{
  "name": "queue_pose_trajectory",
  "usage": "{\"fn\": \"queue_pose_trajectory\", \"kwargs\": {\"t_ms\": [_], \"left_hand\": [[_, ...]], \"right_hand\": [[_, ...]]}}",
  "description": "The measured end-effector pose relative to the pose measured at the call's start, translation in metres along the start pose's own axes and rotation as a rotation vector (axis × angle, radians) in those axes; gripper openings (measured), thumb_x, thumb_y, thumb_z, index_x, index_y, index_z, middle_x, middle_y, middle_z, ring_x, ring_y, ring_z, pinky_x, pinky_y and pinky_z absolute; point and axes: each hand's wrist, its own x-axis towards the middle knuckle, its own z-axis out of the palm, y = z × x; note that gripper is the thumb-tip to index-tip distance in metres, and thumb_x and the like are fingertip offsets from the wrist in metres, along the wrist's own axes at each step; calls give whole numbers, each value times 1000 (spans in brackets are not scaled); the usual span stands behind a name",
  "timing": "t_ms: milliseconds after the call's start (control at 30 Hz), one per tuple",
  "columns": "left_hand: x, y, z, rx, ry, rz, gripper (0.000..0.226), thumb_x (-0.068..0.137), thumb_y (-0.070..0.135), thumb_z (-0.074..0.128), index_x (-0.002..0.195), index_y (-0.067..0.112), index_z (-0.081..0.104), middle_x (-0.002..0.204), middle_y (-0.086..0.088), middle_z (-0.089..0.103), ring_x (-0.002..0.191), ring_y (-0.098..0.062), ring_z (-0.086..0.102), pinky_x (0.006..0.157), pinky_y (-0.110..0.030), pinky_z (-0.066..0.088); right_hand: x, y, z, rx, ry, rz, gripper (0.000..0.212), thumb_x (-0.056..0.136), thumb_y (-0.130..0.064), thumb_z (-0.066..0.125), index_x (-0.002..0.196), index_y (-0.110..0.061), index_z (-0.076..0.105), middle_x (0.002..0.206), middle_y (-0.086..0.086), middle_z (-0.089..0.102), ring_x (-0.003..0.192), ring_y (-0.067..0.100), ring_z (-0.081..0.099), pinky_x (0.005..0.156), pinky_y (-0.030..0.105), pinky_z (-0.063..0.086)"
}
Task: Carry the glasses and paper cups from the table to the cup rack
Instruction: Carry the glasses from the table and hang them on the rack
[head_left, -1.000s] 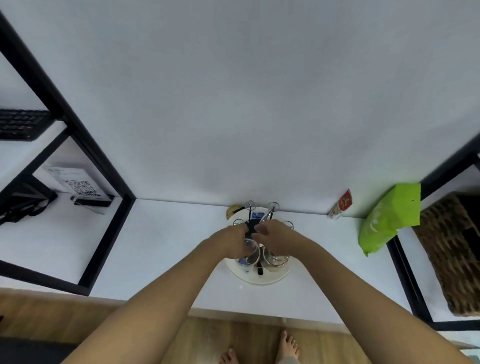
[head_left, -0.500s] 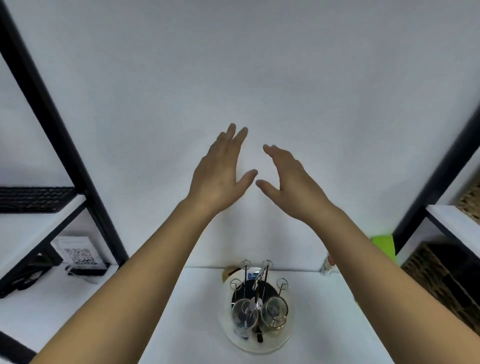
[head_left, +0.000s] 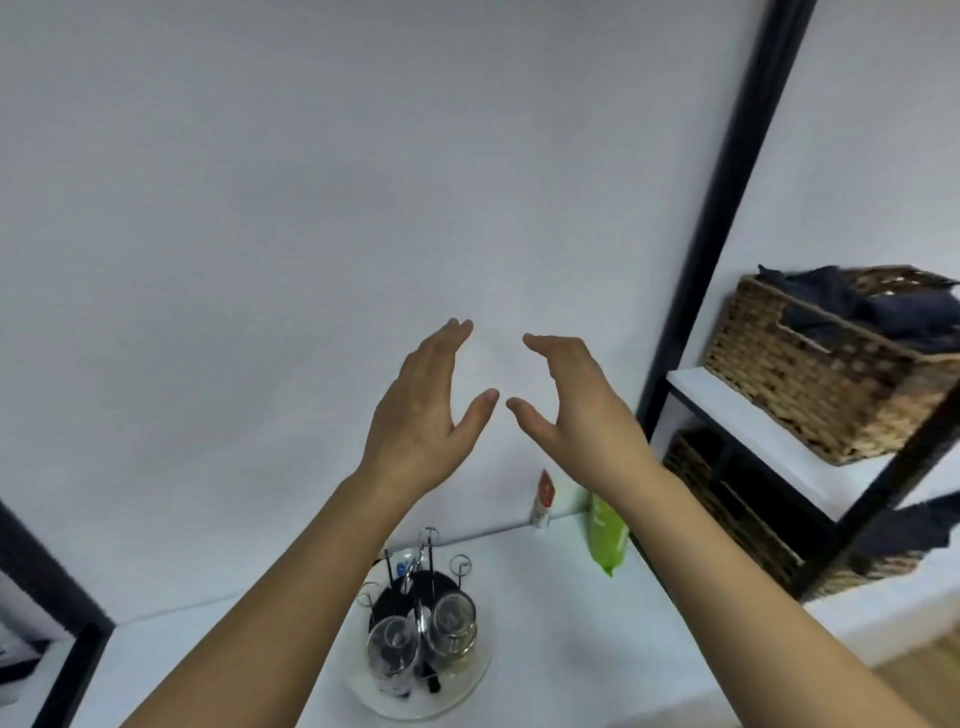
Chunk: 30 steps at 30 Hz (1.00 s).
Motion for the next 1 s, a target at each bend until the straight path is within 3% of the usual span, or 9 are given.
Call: {"fn": "queue_pose_trajectory", "kwargs": {"t_ms": [133,267,367,433,567,733,1000], "left_hand": [[9,61,55,-101,-79,131,61,99,48,58,152,34,31,151,13,44,135,-8,45,93,-27,42],[16,147,114,-229,-175,272,57,96,49,56,146,37,31,144,13,50,129,-7,50,90,-26,42],[11,224,164,-334,-251,380,56,95,51,55,145,36,34,141,12,52,127,-6,50,91,-26,44],[-2,280,201,-395,-307,451,53,96,48,57,144,34,37,138,12,52,125,-6,50,90,-27,45],[-40,397,272,-500,-461,595,51,96,57,49,141,34,40,134,15,49,120,-6,51,83,-24,44],[-97,532,345,-646,-624,726,41,100,51,53,137,34,44,133,22,45,118,0,49,86,-37,53],[-183,706,421,-855,-851,947,38,100,37,61,134,21,56,128,9,55,110,-14,60,81,-39,54]], "right_hand": [[-37,44,-61,-69,95,84,54,94,-39,64,142,-23,46,133,-7,50,115,13,55,82,36,54],[-93,93,-136,-118,198,178,48,94,-37,64,137,-21,49,126,-7,52,109,6,52,85,35,53],[-151,130,-198,-226,257,283,43,95,-41,62,133,-30,47,117,-19,47,99,-8,44,76,17,47],[-198,152,-242,-271,297,387,41,95,-42,61,132,-33,45,112,-22,45,94,-8,46,71,11,43],[-296,189,-329,-341,387,570,43,94,-37,64,133,-29,48,122,-13,51,95,-1,51,75,20,51],[-410,215,-421,-449,497,749,41,93,-36,64,130,-23,52,117,-10,50,80,12,55,67,43,55],[-551,233,-517,-586,646,1072,41,94,-34,66,131,-19,54,120,-7,48,85,12,58,72,39,55]]}}
